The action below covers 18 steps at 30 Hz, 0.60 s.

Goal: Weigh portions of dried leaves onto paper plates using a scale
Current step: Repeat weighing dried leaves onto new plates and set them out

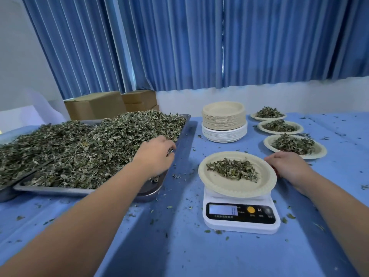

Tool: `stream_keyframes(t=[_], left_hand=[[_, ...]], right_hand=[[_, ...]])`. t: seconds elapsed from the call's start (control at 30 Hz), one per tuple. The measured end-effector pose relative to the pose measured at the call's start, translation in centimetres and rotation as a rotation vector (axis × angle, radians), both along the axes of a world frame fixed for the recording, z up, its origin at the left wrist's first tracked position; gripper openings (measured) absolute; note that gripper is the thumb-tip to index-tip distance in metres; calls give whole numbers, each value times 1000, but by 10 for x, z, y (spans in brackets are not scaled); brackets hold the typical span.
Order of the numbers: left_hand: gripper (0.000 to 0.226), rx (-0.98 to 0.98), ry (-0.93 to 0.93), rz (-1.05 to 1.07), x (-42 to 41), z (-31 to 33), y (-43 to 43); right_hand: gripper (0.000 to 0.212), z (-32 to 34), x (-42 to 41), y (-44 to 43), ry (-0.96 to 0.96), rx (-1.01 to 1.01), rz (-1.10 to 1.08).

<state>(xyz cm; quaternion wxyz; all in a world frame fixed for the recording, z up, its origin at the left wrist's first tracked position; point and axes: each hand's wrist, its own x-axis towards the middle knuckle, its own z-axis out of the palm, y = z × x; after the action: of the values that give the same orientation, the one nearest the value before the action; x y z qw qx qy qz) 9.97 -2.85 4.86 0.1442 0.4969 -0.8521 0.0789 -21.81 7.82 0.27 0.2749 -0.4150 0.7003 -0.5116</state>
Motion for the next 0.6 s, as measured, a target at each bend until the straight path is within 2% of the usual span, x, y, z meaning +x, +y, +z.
stream_keyframes(t=[0.03, 0.1, 0.23, 0.3, 0.43, 0.6], left_hand=[[37, -15, -109, 44, 4, 2, -8], [47, -11, -208, 113, 9, 3, -24], [62, 37, -255, 264, 12, 3, -57], [67, 120, -235, 325, 14, 2, -73], [76, 365, -224, 304, 20, -9, -95], [70, 343, -192, 230, 22, -15, -92]], right_hand=[[17, -1, 1, 0, 13, -5, -15], [17, -3, 3, 0, 42, -38, -50], [17, -6, 0, 0, 32, -76, -82], [17, -7, -1, -2, 30, -79, -89], [18, -9, -2, -6, 25, -90, -75], [18, -10, -4, -5, 29, -90, -65]])
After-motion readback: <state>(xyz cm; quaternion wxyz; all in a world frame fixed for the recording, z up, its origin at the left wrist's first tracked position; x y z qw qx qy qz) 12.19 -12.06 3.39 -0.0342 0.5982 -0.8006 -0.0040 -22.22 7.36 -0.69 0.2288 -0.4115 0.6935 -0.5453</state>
